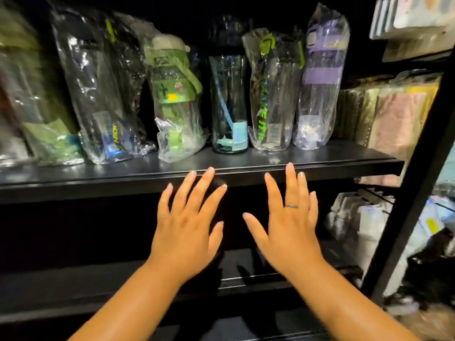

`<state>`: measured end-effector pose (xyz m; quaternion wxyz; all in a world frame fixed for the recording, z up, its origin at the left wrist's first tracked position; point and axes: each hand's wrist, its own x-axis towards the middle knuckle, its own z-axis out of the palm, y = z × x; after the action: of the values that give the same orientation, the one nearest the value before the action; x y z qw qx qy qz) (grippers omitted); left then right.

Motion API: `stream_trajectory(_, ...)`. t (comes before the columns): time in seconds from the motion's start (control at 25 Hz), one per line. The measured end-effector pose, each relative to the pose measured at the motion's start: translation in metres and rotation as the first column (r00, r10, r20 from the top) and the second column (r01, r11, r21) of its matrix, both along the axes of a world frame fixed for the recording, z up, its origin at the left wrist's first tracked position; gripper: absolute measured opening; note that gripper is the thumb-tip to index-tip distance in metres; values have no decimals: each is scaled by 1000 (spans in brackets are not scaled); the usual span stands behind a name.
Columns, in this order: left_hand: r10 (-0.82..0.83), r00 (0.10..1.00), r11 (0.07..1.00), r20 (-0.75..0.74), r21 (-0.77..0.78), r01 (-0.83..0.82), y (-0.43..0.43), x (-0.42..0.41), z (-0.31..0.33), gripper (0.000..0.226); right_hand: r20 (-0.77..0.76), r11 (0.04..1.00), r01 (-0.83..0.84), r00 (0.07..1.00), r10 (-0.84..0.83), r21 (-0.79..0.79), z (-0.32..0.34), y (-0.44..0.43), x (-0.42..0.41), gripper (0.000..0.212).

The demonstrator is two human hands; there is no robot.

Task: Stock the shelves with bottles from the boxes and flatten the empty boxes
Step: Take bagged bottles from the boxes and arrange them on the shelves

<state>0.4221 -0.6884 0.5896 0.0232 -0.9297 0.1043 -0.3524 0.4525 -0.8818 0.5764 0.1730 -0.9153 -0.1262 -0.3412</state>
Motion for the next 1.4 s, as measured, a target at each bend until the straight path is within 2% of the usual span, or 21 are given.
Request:
stream_trajectory(0.12,171,975,983,-144,-48,-180,58,-66,-59,79,-96,986,-141,987,132,-92,-42,59,-39,81)
stream_trajectory(0.24,357,874,914,-331,-72,-400,122,-152,-110,80,-311,928,-311,920,240,-204,-78,133,-87,81)
stream_trajectory(0.32,446,799,848,-403,-95,-522,158,-217,-134,78,-506,854,-471,804,313,-222,-100,185,-123,78)
stream_trajectory(0.4,522,694,757,-496,-106,-645,193,-292,-156,79,-628,761,-615,679,380,-206,-121,240,-172,77)
stream_trajectory(0.56,587,451,549,-672,-79,-832,241,-443,-186,78,-748,594,-776,519,413,-211,-164,340,-288,76)
stream_trajectory(0.68,614,401,434,-680,-134,-891,259,-524,-200,77,-710,501,-827,512,483,-256,-192,384,-360,76)
stream_trajectory(0.84,640,290,302,-712,-115,-947,289,-590,-229,82,-816,363,-906,372,442,-216,-221,437,-416,75)
stream_trajectory(0.92,606,234,255,-761,-93,-962,311,-601,-243,86,-824,337,-918,352,443,-210,-233,463,-424,76)
stream_trajectory(1.24,546,204,265,-812,-64,-962,457,-575,-280,85,-871,323,-923,324,369,-207,-299,609,-399,73)
stream_trajectory(1.4,530,352,380,-772,-154,-912,540,-549,-300,79,-918,346,-922,279,282,-174,-322,683,-374,73)
